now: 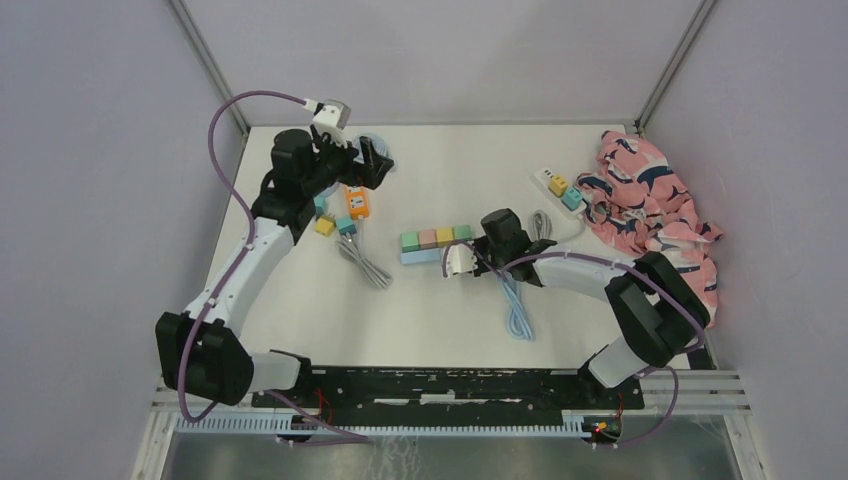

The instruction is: Pull the plug off the socket

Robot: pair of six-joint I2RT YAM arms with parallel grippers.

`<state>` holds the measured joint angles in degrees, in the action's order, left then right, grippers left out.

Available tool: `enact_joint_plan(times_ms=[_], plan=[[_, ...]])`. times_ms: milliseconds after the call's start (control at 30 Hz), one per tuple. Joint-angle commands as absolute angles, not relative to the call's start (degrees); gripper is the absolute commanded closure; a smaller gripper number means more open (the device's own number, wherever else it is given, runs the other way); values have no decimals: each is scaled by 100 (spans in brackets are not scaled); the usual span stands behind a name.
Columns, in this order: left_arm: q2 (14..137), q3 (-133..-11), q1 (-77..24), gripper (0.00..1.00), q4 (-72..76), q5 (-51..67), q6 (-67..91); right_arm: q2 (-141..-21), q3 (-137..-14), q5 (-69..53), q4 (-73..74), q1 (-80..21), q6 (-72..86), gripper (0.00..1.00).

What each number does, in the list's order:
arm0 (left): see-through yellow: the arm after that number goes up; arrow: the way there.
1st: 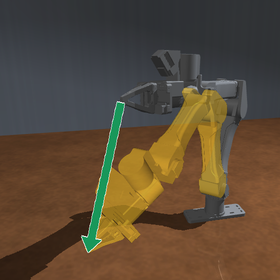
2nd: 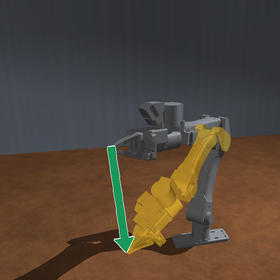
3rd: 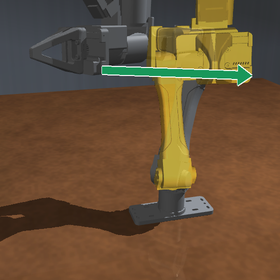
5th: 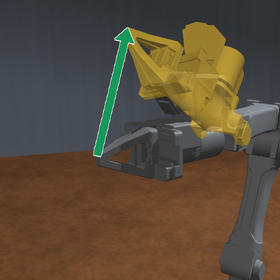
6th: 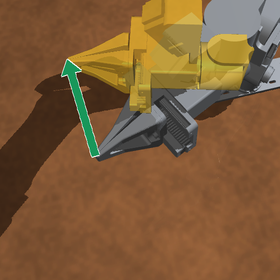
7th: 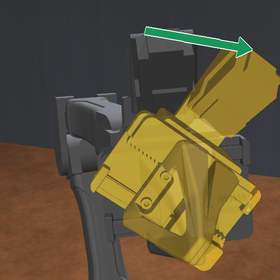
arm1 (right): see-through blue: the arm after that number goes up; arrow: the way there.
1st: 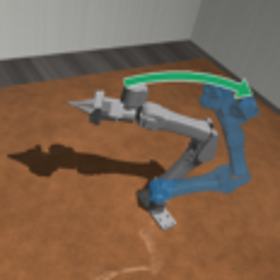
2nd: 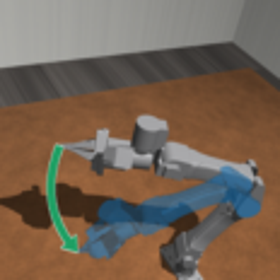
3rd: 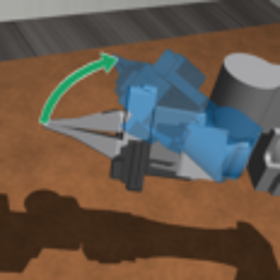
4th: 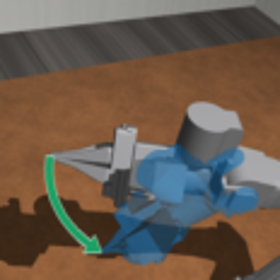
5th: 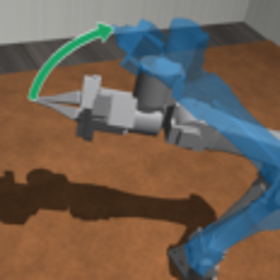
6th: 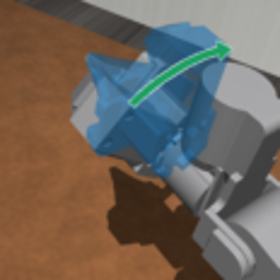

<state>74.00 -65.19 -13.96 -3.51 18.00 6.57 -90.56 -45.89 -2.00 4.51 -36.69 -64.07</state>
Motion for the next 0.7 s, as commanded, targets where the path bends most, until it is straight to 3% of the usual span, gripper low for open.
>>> enact_joint_plan(times_ms=[0,100,233,667], plan=[[7859,-6439,-1391,0,75,3113,654,-8717,-4139,-556,-39,-3711,-7082,100],[8282,-6368,-1392,3,-222,3838,965,-8601,-3955,-636,-232,-3709,-7165,100],[8545,-6073,-1426,5,-638,3926,1248,-8547,-3565,-755,-723,-3718,-7494,100],[8735,-4425,-1710,16,726,3766,1989,-8663,-3036,-883,-1741,-3716,-7927,100]])
